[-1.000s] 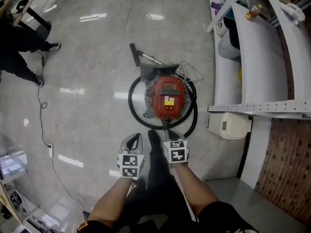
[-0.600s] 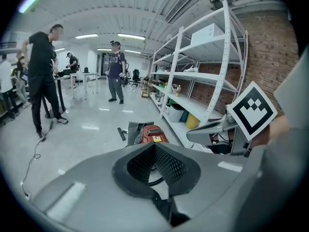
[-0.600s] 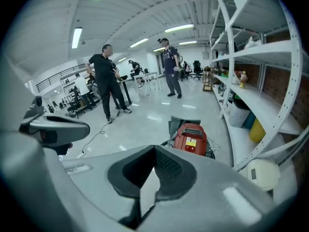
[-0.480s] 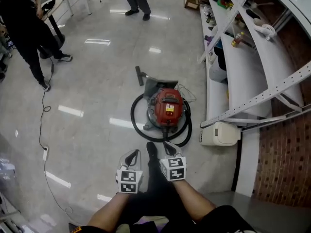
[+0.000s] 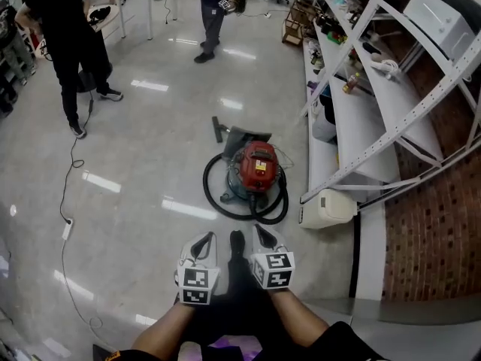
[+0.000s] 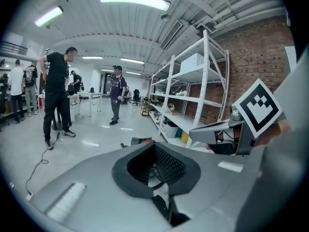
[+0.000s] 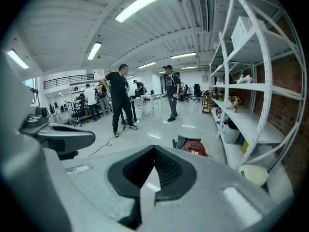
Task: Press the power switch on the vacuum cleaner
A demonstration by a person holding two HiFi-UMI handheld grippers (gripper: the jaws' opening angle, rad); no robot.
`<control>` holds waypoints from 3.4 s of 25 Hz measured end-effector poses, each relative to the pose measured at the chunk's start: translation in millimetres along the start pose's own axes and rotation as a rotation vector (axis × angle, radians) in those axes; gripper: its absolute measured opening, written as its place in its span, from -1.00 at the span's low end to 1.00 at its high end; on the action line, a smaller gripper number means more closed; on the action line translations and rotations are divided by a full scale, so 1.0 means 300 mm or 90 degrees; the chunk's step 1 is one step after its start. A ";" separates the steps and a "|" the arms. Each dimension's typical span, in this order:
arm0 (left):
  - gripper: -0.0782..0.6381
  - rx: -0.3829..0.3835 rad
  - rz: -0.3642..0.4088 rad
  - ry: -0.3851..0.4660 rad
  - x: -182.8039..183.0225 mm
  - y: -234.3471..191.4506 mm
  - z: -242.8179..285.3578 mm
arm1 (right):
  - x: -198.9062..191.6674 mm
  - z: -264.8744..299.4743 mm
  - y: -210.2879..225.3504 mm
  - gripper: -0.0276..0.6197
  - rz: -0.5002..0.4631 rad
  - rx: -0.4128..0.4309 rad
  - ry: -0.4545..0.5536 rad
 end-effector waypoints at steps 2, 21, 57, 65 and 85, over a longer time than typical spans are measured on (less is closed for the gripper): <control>-0.74 -0.002 0.003 0.004 -0.005 0.014 -0.068 | -0.014 -0.068 -0.045 -0.94 -0.008 0.000 0.002; -0.74 -0.038 0.048 0.051 0.011 0.413 -0.304 | -0.100 -0.564 0.024 -0.94 -0.005 0.002 0.101; -0.74 0.039 0.056 0.096 -0.169 0.660 -0.617 | -0.312 -0.937 -0.081 -0.94 -0.060 0.072 0.156; -0.74 0.046 0.040 0.117 -0.190 0.569 -0.673 | -0.335 -0.931 -0.125 -0.94 -0.042 0.039 0.150; -0.74 0.057 0.038 0.132 -0.175 0.476 -0.703 | -0.326 -0.902 -0.172 -0.94 -0.036 0.026 0.145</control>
Point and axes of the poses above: the fingertips, and each gripper's own axes: z forward along the fingers, y to its right, x out of its top, the point moved 2 cm from there along -z, backward along the fingers, and after that the axes turned 11 degrees about -y, right-handed, at the moved point
